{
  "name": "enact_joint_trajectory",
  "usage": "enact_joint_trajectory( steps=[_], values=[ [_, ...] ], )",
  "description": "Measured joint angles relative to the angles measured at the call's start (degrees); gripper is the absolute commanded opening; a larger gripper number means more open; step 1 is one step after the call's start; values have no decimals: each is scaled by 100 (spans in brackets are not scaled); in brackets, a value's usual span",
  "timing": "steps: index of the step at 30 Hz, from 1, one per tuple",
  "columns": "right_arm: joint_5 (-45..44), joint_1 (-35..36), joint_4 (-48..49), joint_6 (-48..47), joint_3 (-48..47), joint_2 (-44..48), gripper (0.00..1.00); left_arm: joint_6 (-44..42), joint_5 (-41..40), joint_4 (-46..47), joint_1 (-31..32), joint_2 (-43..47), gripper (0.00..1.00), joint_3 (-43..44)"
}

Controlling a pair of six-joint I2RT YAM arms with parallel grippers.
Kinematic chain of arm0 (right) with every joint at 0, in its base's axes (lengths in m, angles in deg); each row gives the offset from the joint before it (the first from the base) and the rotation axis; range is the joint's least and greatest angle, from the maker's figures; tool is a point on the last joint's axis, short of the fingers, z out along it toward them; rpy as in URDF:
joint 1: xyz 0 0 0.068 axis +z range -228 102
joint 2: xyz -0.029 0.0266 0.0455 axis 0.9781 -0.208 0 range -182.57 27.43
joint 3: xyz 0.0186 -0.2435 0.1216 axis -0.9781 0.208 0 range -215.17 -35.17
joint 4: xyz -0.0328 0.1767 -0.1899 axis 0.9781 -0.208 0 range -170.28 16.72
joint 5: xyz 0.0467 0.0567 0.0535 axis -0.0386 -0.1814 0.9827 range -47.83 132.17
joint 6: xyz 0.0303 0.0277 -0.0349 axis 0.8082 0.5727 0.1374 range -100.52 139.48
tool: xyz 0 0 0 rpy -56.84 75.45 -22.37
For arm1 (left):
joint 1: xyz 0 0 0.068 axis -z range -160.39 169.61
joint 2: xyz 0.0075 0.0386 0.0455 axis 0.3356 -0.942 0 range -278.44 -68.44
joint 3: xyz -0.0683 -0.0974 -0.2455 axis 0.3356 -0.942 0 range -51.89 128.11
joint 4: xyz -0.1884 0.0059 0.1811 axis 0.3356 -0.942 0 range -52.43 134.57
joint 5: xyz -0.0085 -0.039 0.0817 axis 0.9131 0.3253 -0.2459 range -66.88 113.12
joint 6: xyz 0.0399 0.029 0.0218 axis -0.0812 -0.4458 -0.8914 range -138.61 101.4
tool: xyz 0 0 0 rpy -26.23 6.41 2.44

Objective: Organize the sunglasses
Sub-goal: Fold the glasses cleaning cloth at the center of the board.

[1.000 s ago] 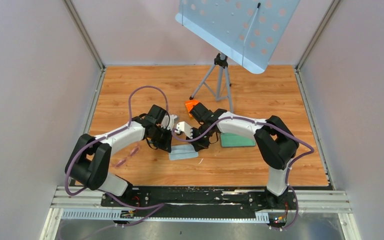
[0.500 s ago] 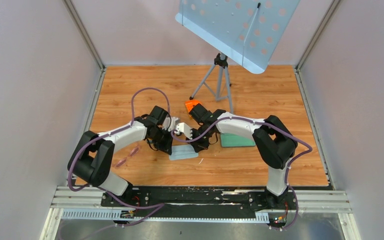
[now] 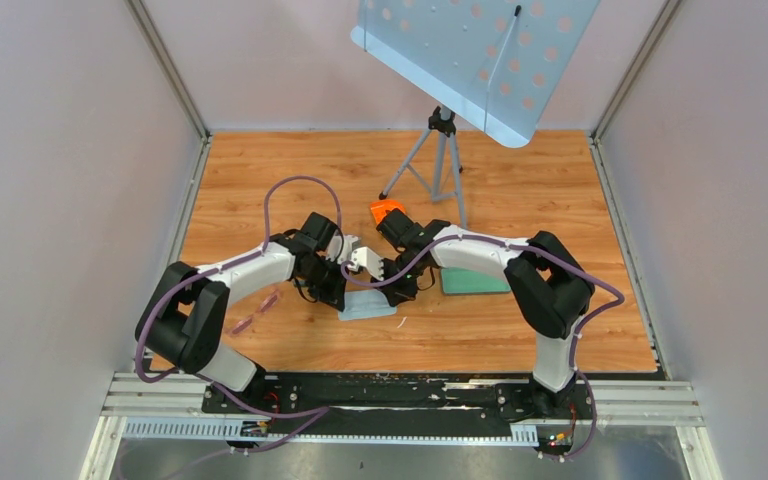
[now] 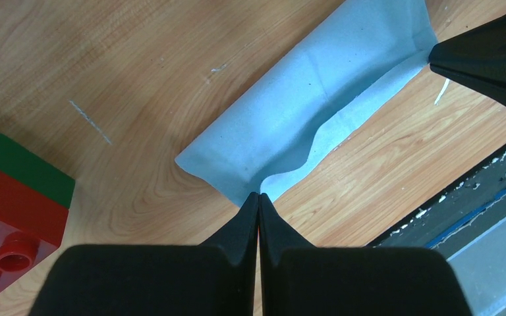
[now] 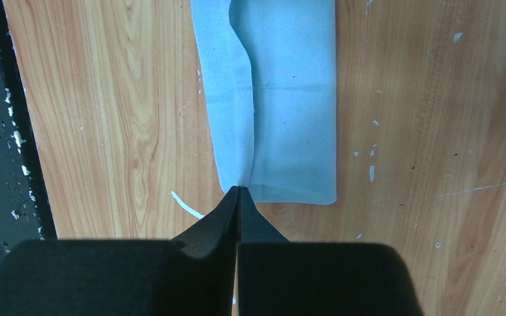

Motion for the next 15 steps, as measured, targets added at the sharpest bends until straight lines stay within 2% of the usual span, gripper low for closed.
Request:
enact_joint_trajectory(
  steps=[15],
  values=[
    [0,39,-96,-2,0,0,0,0,2,-59,4,2,0,-4]
  ],
)
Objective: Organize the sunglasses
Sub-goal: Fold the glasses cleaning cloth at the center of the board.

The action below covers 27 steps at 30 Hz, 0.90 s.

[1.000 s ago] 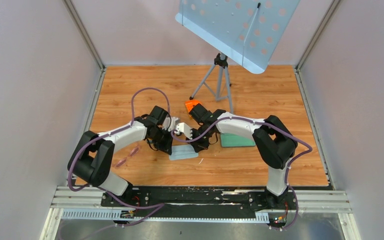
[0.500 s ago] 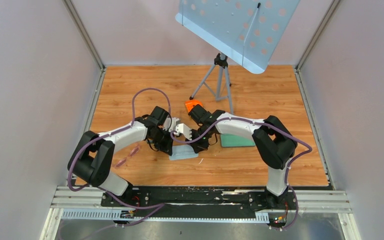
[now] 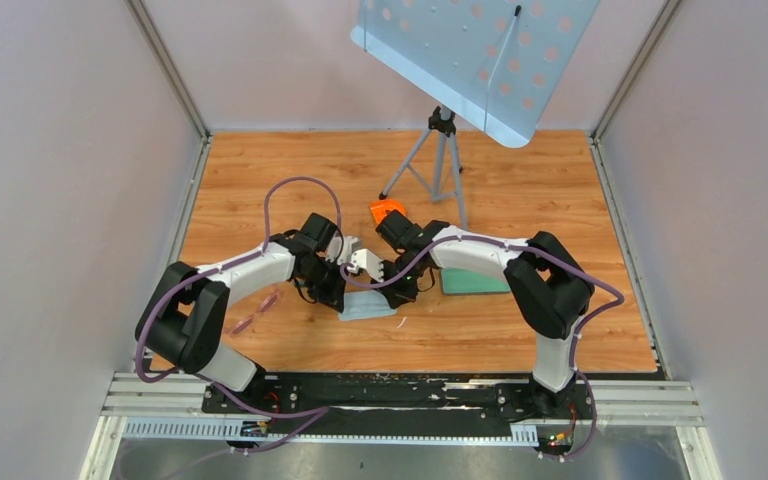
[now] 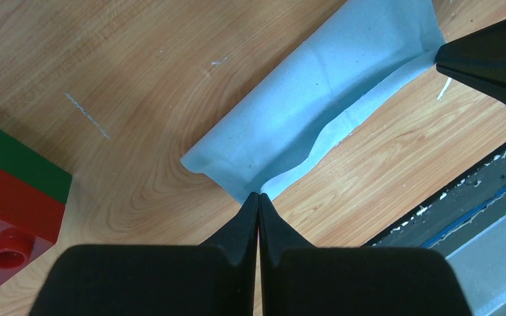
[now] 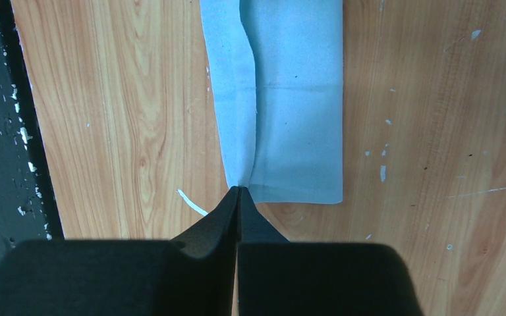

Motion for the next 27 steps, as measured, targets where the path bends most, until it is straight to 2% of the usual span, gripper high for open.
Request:
enact_joint_trajectory(
  steps=[10,12,20,27],
  values=[
    [-4,2,-9,-4,0,0,0,0,4,-22,39,0,0,-17],
    [-4,2,-9,-11,0,0,0,0,9,-22,52,0,3,-17],
    [17,2,-48,-31,0,0,21,7,-2,-31,74,9,20,-20],
    [192,2,-142,-44,33,20,21,9,-127,-68,81,258,22,-57]
  ],
)
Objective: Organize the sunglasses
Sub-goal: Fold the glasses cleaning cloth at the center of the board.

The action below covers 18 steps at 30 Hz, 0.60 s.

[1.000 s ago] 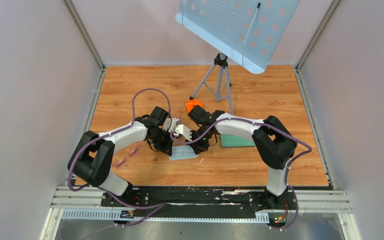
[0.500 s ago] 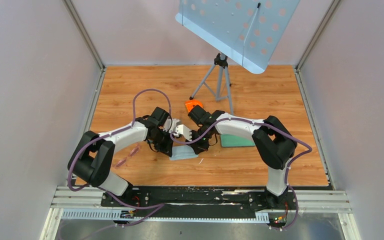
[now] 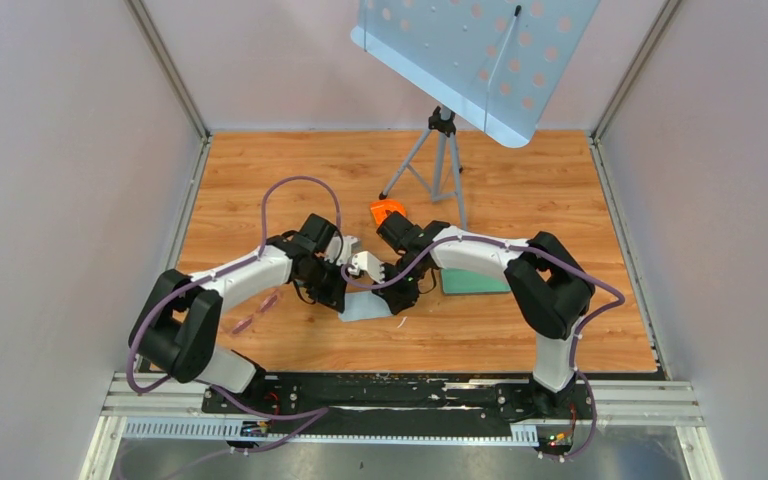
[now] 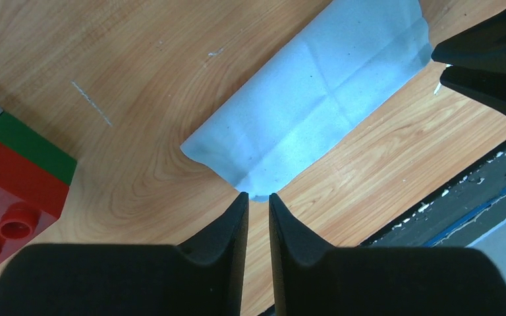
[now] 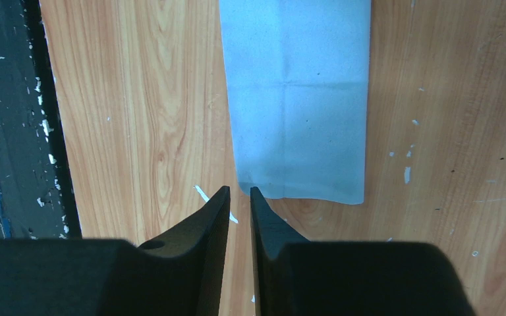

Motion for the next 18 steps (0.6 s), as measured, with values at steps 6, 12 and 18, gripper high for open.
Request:
enact_joint_trajectory(
  steps=[6,12,18],
  values=[
    [44,-4,-136,2,0,72,19,-4,-179,-37,37,125,29,0],
    [352,-328,-195,79,-164,267,22,87,-761,15,24,426,44,52],
    [656,-1130,-216,133,-455,247,30,96,-1084,267,-151,492,55,256]
  ],
)
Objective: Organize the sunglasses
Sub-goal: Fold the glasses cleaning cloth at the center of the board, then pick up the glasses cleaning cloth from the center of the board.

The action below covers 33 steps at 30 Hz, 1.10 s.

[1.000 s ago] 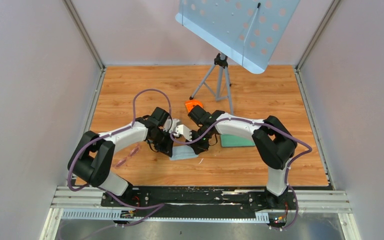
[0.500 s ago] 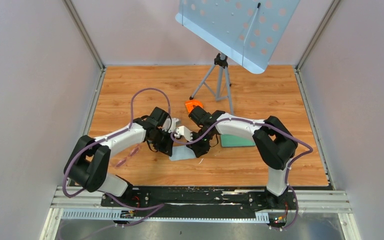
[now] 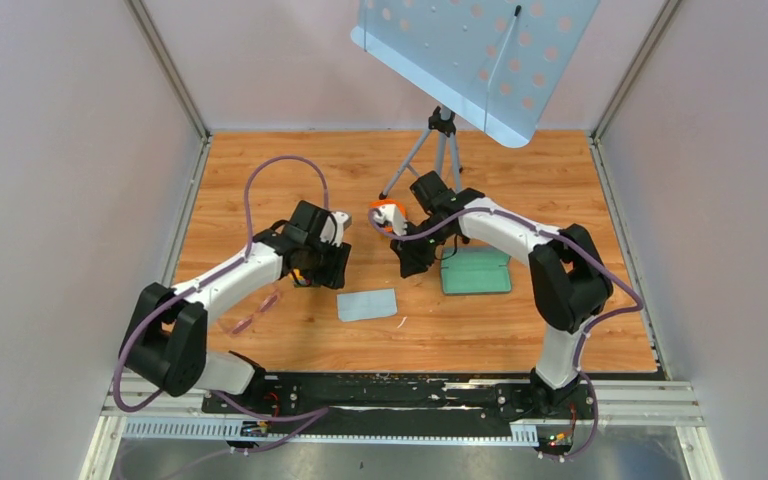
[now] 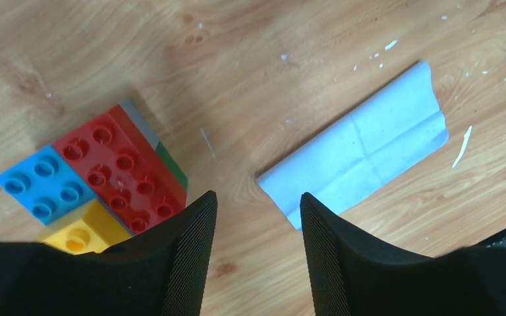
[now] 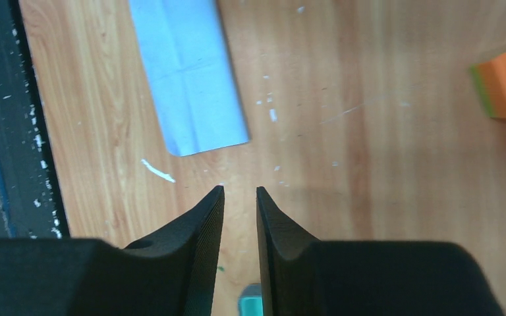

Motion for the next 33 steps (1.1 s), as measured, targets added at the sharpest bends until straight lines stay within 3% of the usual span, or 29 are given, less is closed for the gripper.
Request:
enact_joint_trajectory(
  steps=[9,19,25,33],
  values=[
    [72,-170,-177,-470,-748,-708,31,-175,96,114,-28,-560,45,170],
    [170,-170,-415,-798,-774,-820,30,-549,518,122,-50,-905,38,170],
    [203,-170,-529,-942,-728,-811,30,-675,614,122,-61,-1010,27,170],
    [256,-170,-579,-988,-704,-811,30,-798,748,122,-120,-1099,26,170]
  ],
)
